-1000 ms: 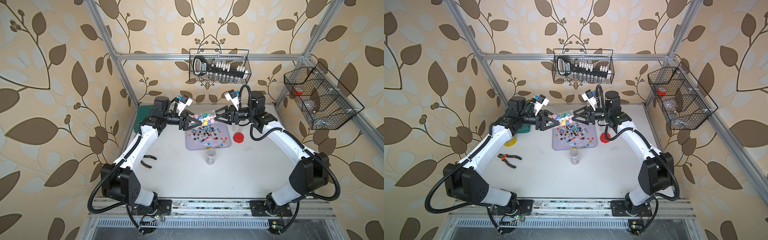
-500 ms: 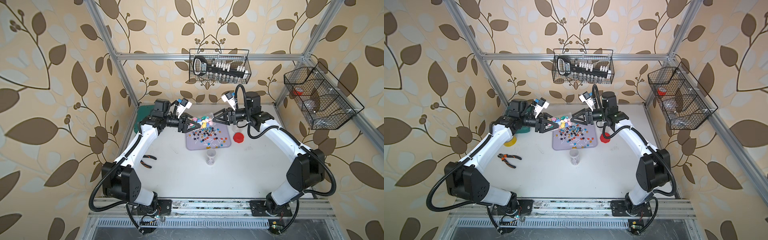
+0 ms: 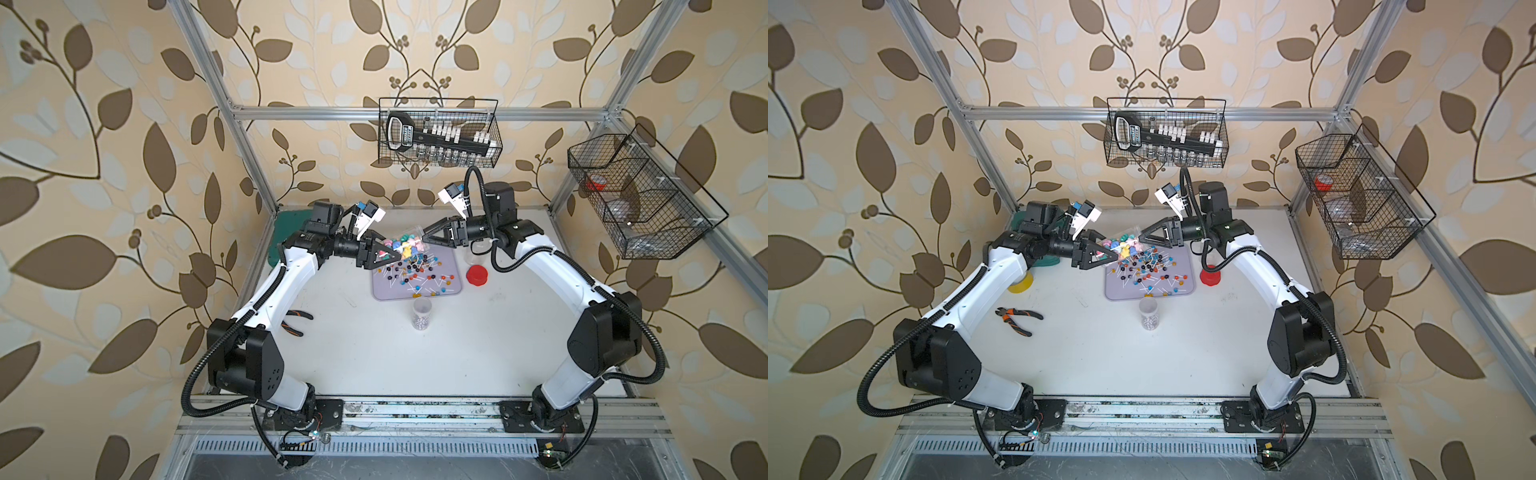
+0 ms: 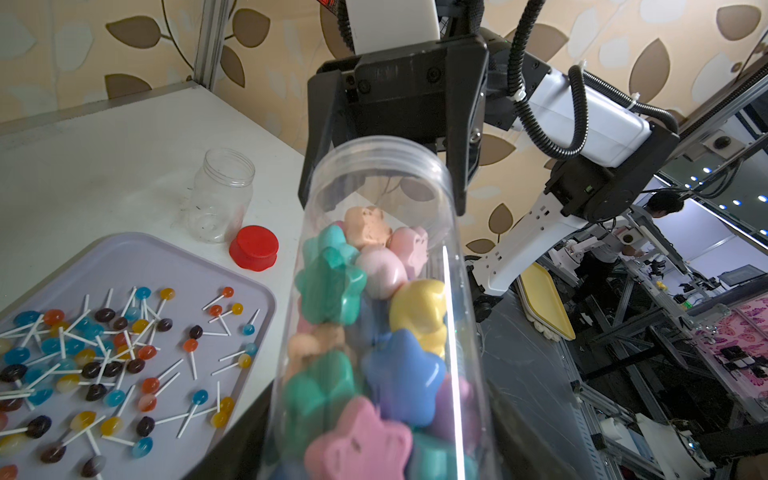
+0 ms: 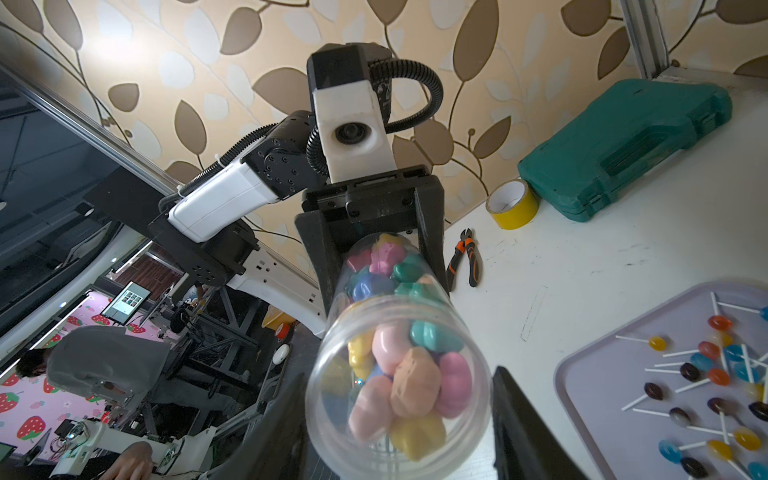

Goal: Pour the candies out of the jar
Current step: Unscrew the lid from the jar.

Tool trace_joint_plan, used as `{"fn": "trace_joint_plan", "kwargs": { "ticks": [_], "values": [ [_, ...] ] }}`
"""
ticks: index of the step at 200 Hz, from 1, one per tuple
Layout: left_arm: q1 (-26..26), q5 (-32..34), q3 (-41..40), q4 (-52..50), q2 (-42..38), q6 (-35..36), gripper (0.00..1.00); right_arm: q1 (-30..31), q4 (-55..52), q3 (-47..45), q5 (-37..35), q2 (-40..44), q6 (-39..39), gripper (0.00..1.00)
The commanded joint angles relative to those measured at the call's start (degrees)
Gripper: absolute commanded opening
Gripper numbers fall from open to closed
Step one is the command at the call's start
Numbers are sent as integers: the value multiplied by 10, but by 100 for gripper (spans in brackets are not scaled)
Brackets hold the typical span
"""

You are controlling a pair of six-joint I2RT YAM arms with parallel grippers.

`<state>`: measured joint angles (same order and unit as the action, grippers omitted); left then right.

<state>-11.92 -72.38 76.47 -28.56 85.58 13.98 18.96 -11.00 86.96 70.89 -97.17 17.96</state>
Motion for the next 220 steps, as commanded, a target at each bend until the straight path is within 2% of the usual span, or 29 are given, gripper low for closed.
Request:
{"fn": "trace_joint_plan", "kwargs": {
  "ticks": [1,100,189,209,220],
  "values": [
    [-16,-21,25,-28,5,41,67,13,-2,33,-3,-14,-7,30],
    [-19,-18,39,-82,35,80,68,19,-61,63,-4,-41,-49,28],
    [-21,-16,52,-113,51,100,68,27,-77,77,-4,-48,-56,28],
    [-21,-6,53,-116,49,103,67,27,-84,77,-6,-47,-61,28],
    [-21,2,54,-116,46,106,62,27,-89,77,-9,-46,-63,31]
  ]
}}
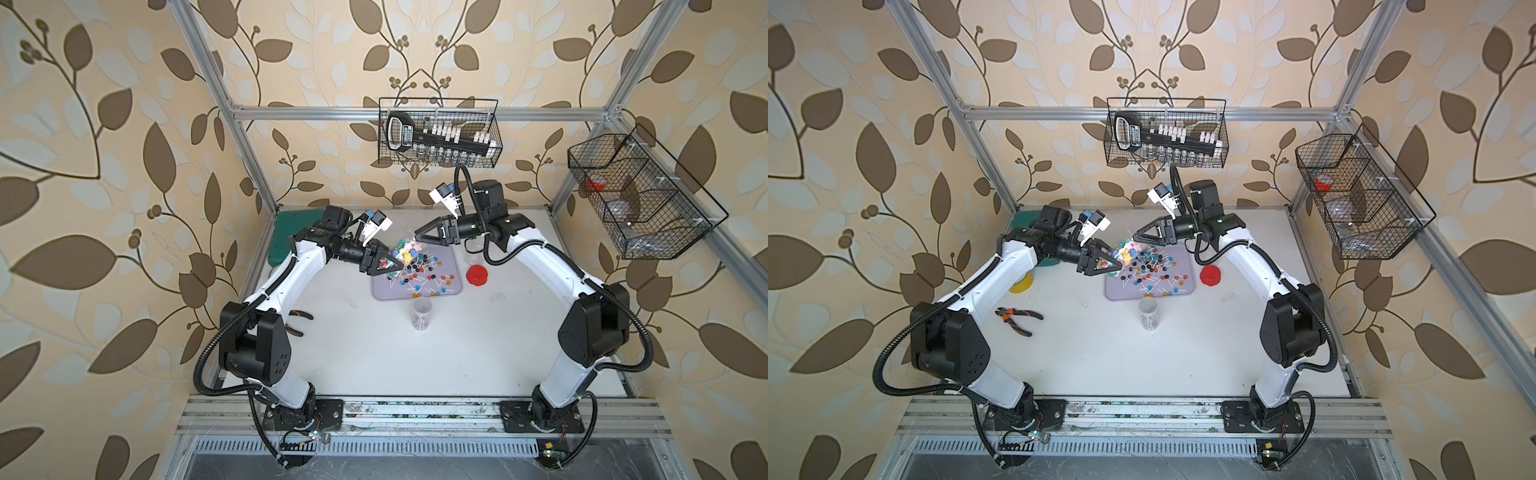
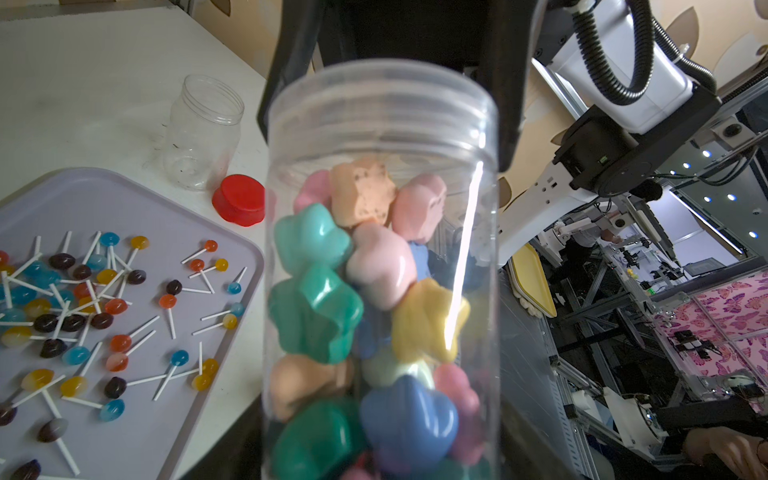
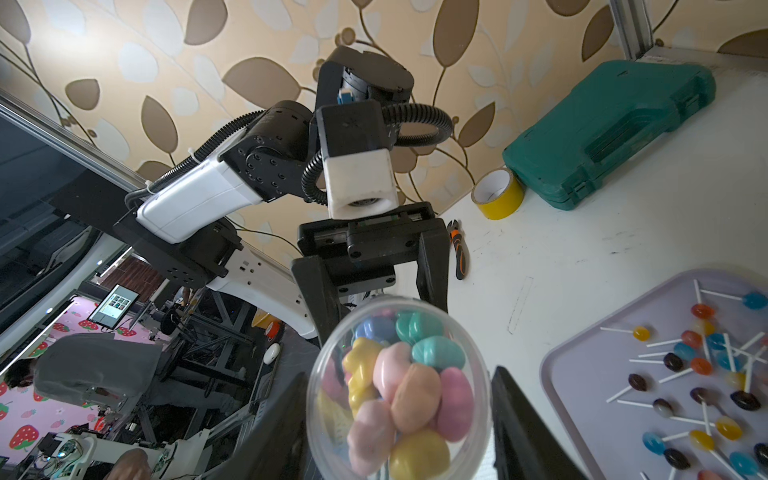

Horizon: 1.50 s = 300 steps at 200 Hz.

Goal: Pour the candies out of the jar
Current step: Unscrew the lid from the jar.

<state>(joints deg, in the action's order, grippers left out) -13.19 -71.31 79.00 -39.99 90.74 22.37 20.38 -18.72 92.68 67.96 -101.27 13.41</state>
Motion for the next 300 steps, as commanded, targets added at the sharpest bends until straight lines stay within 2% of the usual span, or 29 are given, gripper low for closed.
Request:
{"fn": "trace_joint_plan", "kwargs": {
  "ticks": [1,25,39,57,75,91,128,151,167,193,241,262,300],
  "values": [
    [-9,-7,28,-2,-5,22,62,13,-12,20,20,-5,-18,31],
    [-9,14,23,-1,-16,26,58,12,-18,20,11,-1,-21,38],
    [-10,23,18,3,-22,26,57,12,-22,22,3,2,-20,47],
    [-14,38,16,7,-28,25,56,12,-23,24,-3,5,-15,55],
    [-16,51,13,14,-33,21,56,10,-22,27,-8,8,-4,71],
    [-17,75,5,26,-41,15,56,5,-23,28,-19,12,11,76],
    [-28,161,-20,57,-77,13,56,-27,-24,26,-58,35,85,80],
    [-50,245,-42,75,-119,22,56,-62,-62,26,-70,42,132,81],
    [-71,304,-55,83,-139,37,56,-74,-121,35,-73,41,129,81],
    [-112,401,-70,77,-164,72,56,-72,-237,65,-71,29,74,81],
    [-141,459,-90,83,-194,96,56,-46,-281,42,-62,52,49,83],
    [-146,461,-93,86,-199,97,56,-22,-306,33,-67,52,29,89],
    [-147,446,-90,88,-205,93,56,0,-308,16,-68,50,21,89]
  ]
}}
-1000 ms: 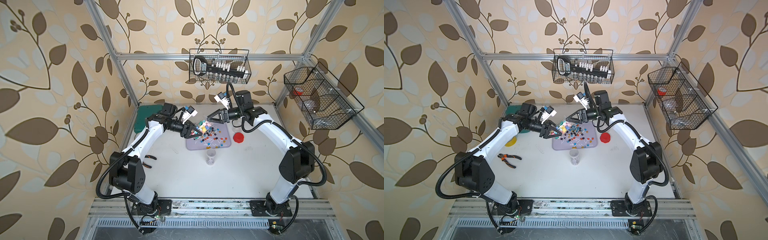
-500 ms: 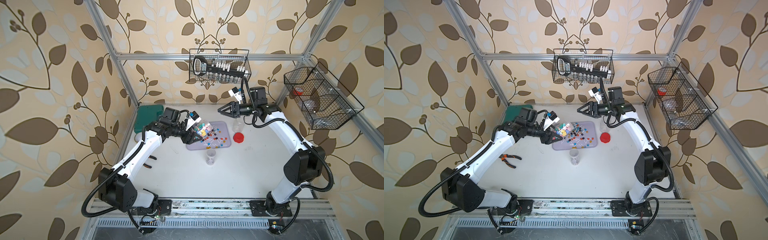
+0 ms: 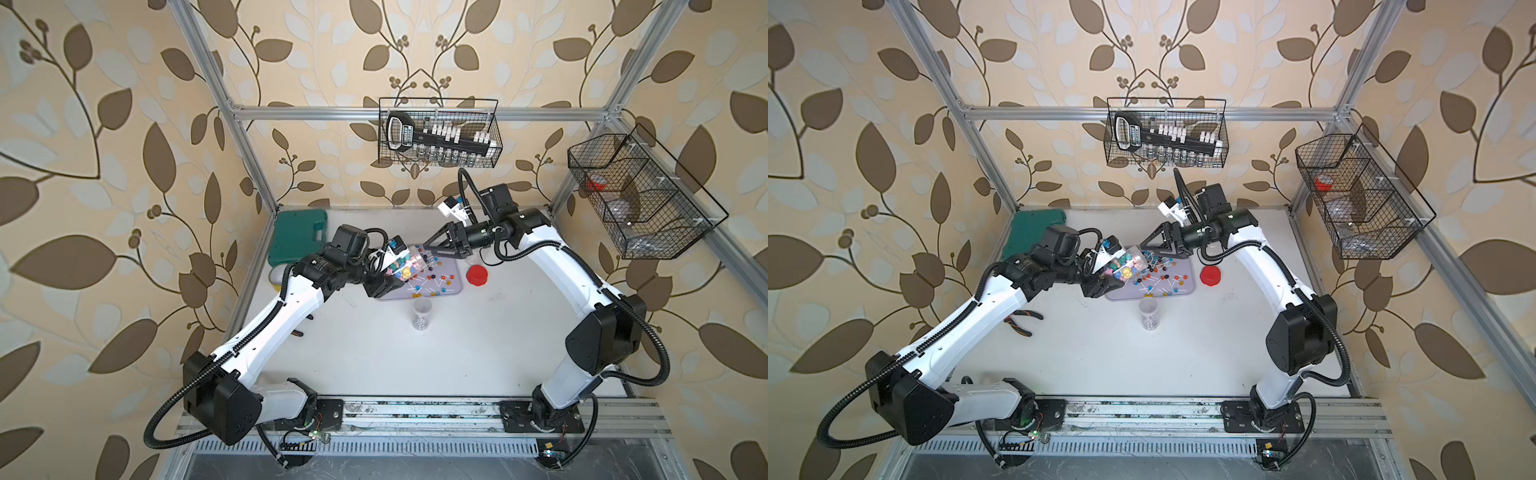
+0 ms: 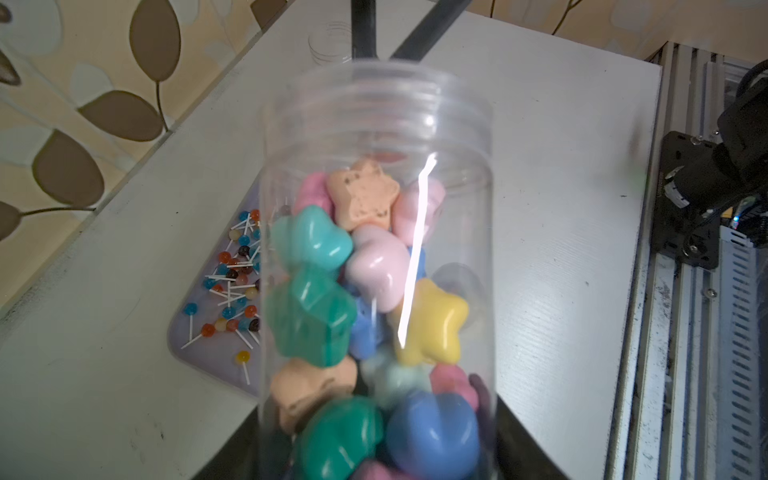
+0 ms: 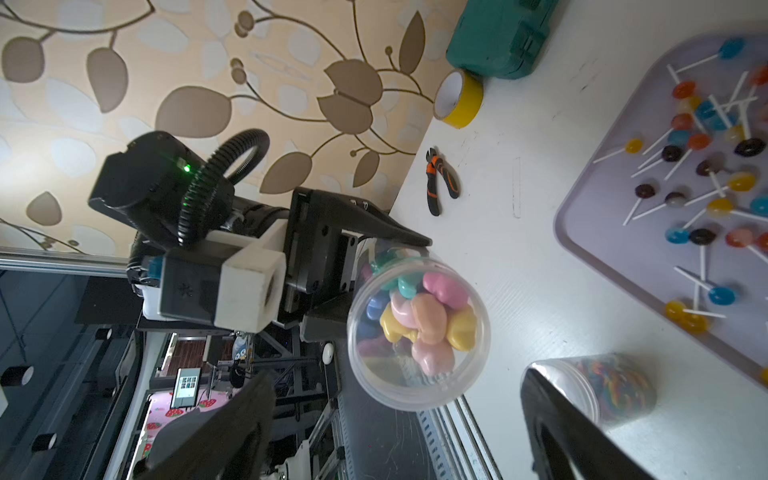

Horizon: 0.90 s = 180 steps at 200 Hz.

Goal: Pour the candies out of the jar
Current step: Unscrew the lid from the jar.

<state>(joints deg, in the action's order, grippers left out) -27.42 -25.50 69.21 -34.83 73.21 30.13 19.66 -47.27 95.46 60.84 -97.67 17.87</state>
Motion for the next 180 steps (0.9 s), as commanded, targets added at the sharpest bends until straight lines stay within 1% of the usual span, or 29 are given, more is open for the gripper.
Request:
{"fn": "trace_joint_plan", "kwargs": {
  "ticks": [1,32,67,152,180],
  "values": [
    [-4,-12,8,37,-30,14,56,8,-22,-12,3,14,-24,89],
    [-4,-17,10,35,-32,11,57,15,-5,-12,10,9,-21,84],
    [-4,-20,11,34,-32,10,56,16,13,-8,12,-2,-10,82],
    [-4,-29,13,35,-34,4,57,27,25,10,9,-33,4,82],
    [-4,-29,14,35,-33,5,57,28,28,12,10,-35,3,79]
  ]
}}
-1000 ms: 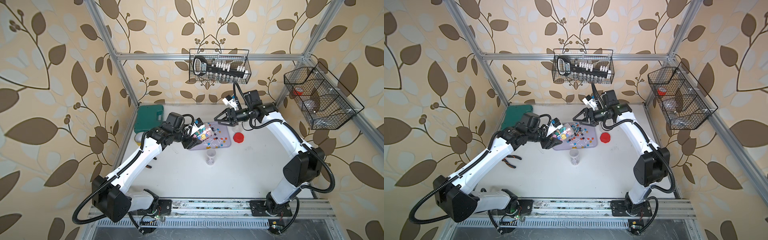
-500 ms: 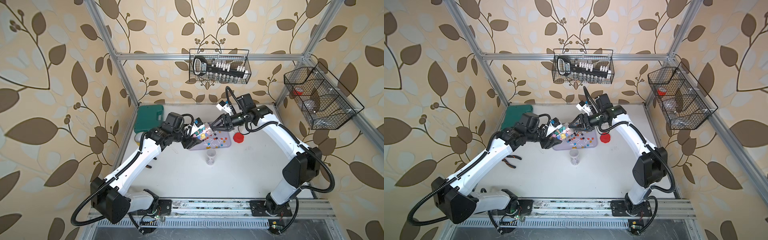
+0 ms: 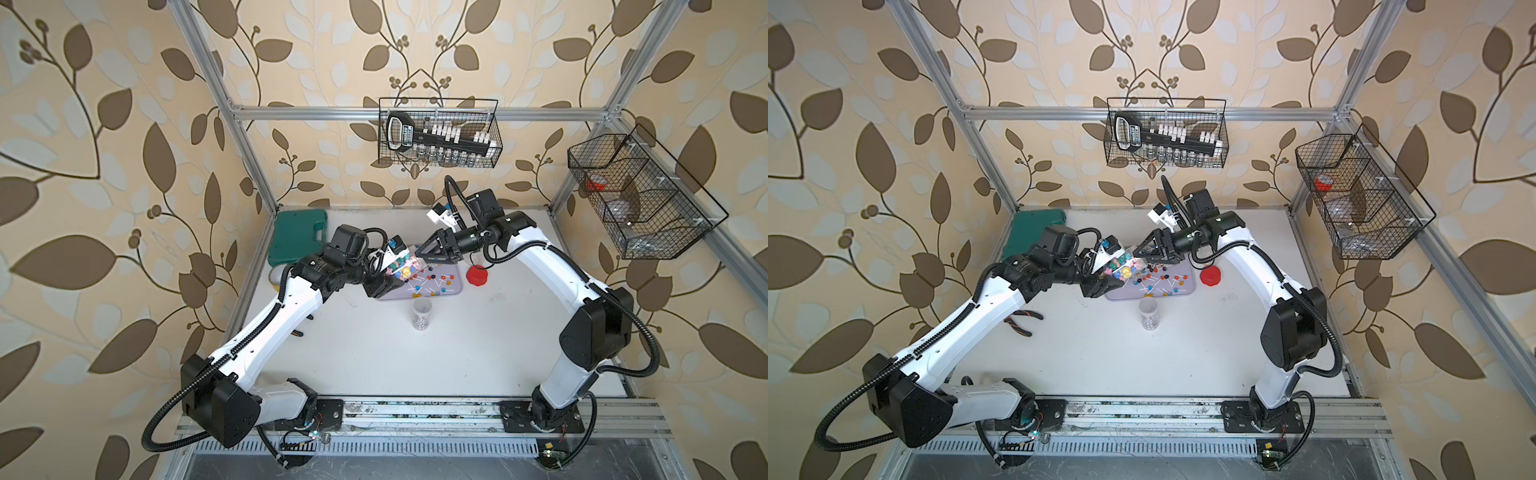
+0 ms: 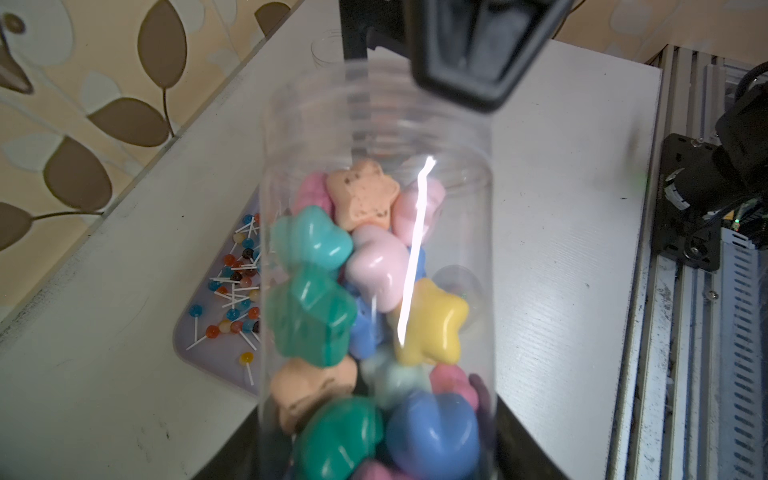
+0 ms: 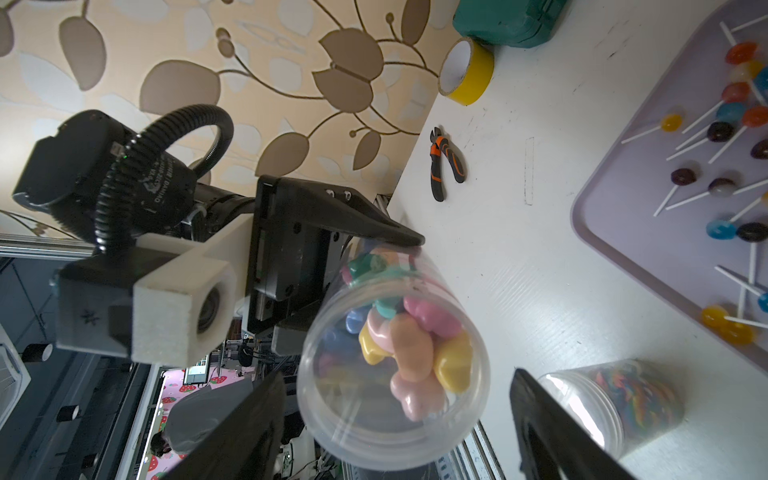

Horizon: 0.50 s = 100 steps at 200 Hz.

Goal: Pour the candies out of the jar
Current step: Unscrew the lid from the jar.

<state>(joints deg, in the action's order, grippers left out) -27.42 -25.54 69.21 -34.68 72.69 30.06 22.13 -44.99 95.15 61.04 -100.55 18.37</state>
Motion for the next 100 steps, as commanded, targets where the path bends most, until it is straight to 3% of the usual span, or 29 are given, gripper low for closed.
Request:
{"fn": "trace_joint_plan", "kwargs": {
  "ticks": [1,74,100],
  "values": [
    [-4,-28,14,33,-28,6,57,3,5,15,8,-5,-1,79],
    [-4,-29,15,32,-23,5,57,3,5,35,2,-7,-8,64],
    [-4,-29,16,32,-22,4,57,4,5,34,8,-9,-8,64]
  ]
}}
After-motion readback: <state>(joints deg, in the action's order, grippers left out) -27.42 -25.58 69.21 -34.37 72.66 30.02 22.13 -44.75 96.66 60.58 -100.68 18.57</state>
